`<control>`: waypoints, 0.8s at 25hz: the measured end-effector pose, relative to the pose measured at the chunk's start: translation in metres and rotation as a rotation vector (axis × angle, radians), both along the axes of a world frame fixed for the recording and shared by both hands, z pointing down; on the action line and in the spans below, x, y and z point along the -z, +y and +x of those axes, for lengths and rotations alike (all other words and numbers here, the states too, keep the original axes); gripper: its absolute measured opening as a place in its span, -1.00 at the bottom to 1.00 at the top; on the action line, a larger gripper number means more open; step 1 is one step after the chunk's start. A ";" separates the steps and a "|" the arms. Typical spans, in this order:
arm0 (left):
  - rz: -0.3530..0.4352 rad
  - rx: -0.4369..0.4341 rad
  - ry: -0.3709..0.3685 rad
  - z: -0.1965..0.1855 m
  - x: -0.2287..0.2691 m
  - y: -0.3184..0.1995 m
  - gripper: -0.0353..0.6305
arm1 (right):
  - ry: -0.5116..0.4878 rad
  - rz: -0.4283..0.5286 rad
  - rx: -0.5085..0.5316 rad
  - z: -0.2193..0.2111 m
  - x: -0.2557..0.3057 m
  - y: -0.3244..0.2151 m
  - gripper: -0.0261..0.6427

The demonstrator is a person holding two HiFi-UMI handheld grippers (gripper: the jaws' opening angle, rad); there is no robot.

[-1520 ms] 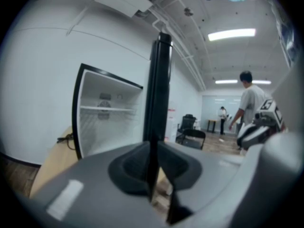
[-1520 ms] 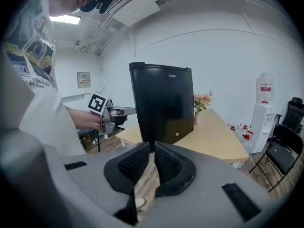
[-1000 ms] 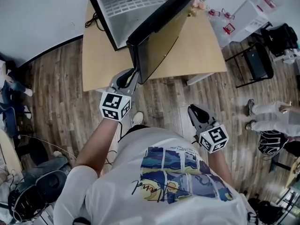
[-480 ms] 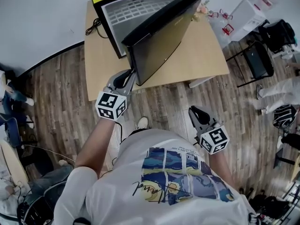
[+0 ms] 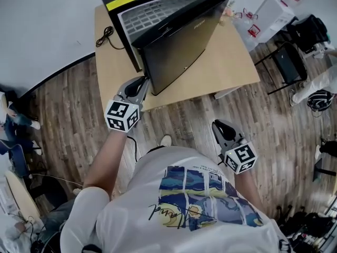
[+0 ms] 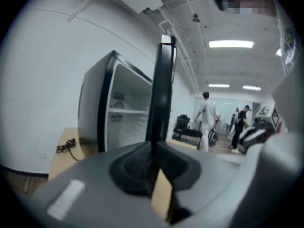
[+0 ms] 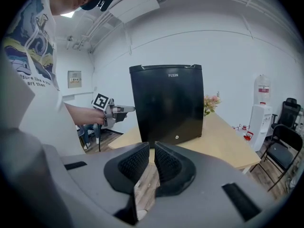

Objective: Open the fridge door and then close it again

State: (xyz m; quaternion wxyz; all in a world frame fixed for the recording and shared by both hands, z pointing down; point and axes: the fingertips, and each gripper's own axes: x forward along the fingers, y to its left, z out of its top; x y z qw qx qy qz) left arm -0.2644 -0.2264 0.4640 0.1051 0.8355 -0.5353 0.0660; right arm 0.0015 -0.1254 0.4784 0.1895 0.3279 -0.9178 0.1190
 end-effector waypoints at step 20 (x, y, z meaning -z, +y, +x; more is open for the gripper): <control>0.020 0.024 -0.032 -0.065 0.000 -0.062 -0.88 | 0.013 -0.011 -0.091 -0.022 -0.008 -0.009 -0.81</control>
